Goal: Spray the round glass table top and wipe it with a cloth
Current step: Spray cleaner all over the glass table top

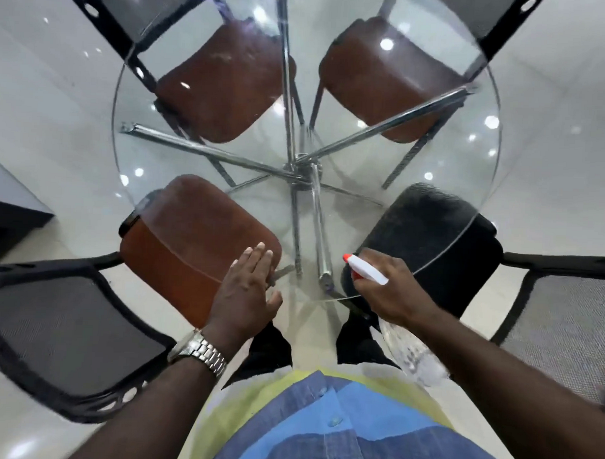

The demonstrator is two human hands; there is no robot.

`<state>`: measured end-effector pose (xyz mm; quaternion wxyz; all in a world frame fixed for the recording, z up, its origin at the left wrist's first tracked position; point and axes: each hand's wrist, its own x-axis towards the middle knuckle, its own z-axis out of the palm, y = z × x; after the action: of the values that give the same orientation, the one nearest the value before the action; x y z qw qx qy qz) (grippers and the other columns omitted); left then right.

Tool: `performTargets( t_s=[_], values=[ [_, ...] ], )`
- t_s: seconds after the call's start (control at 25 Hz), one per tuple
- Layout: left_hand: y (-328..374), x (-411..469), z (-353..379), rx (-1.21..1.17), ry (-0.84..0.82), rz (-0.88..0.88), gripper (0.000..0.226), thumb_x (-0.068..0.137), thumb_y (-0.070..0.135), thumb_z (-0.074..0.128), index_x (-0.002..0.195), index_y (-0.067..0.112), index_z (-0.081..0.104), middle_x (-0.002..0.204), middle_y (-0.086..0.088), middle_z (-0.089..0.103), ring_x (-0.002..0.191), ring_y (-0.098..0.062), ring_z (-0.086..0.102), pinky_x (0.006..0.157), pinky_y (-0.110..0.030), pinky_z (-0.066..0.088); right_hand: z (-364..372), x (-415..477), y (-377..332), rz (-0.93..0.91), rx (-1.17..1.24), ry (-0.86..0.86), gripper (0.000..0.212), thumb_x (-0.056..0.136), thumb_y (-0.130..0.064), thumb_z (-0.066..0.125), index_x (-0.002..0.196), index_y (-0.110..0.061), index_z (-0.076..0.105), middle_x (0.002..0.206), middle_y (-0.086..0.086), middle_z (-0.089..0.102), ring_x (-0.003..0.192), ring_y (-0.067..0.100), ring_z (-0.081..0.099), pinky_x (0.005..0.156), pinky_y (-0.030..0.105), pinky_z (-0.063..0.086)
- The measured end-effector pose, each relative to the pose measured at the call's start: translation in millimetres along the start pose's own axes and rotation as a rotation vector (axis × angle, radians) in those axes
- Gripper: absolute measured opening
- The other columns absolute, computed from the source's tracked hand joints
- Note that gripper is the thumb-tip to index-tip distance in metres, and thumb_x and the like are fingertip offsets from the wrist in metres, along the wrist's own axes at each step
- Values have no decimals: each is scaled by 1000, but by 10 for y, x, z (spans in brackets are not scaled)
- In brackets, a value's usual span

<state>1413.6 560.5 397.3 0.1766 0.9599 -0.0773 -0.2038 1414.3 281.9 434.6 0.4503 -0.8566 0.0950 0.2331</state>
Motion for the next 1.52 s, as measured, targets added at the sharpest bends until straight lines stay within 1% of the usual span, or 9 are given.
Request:
performTargets(
  t_s=[0.4,0.64,0.8,1.0,1.08,1.2,1.28,1.4,1.52],
  values=[
    [-1392,-608,-267,-99,66,-123,75,87,29,70,153,6,44,164,-16,35,153,-32,31,125,-48,27,1401,219,-1001,-38,-145,-39,10,83,-15,62,76,-20,57,73,-1,59,69,32,58,67,50,54],
    [-1821,-611,-332,-151,52,-147,76,90,33,65,157,7,37,168,-16,27,157,-30,24,127,-47,22,1836,387,-1436,-19,-172,-22,29,87,-14,63,71,-37,54,79,-8,58,74,17,56,68,30,42],
    [-1974,-491,-420,-180,55,-111,77,93,34,63,159,9,33,170,-12,22,158,-26,18,128,-45,20,1962,590,-1637,2,-81,20,8,76,-26,56,81,-24,62,82,-5,63,85,34,65,77,56,61],
    [-2016,-230,-560,-141,84,-14,78,94,34,62,160,8,31,170,-12,22,159,-24,17,130,-41,16,1857,810,-1939,57,23,103,11,73,-28,57,72,-35,65,73,-11,59,84,33,66,86,59,61],
    [-1980,-109,-613,-148,84,18,77,95,35,60,161,10,28,171,-10,18,159,-22,14,130,-39,13,1759,856,-1980,59,12,155,11,74,-28,57,73,-36,64,78,-5,63,89,39,68,83,60,61],
    [-1932,60,-665,-124,75,58,78,97,38,57,163,13,22,173,-8,12,160,-19,8,131,-35,7,1611,900,-1969,118,111,228,40,87,-12,63,81,-50,71,95,10,70,86,36,70,61,46,64],
    [-1902,141,-689,-108,72,80,79,97,38,57,163,13,23,172,-7,13,160,-18,8,130,-35,7,1553,892,-1929,119,115,245,32,90,-11,61,98,-39,74,96,13,68,84,37,69,56,43,62],
    [-1821,191,-712,-92,48,112,78,96,36,59,162,12,26,172,-9,16,160,-19,10,131,-39,14,1499,797,-1902,59,13,220,17,83,-21,59,95,-20,70,85,0,67,87,34,68,79,61,61],
    [-1745,215,-694,-59,40,129,77,94,35,61,160,9,31,170,-12,22,159,-22,15,130,-41,17,1451,721,-1769,113,89,306,21,86,-19,60,101,-13,72,89,-1,63,88,36,67,77,63,61]
  ],
)
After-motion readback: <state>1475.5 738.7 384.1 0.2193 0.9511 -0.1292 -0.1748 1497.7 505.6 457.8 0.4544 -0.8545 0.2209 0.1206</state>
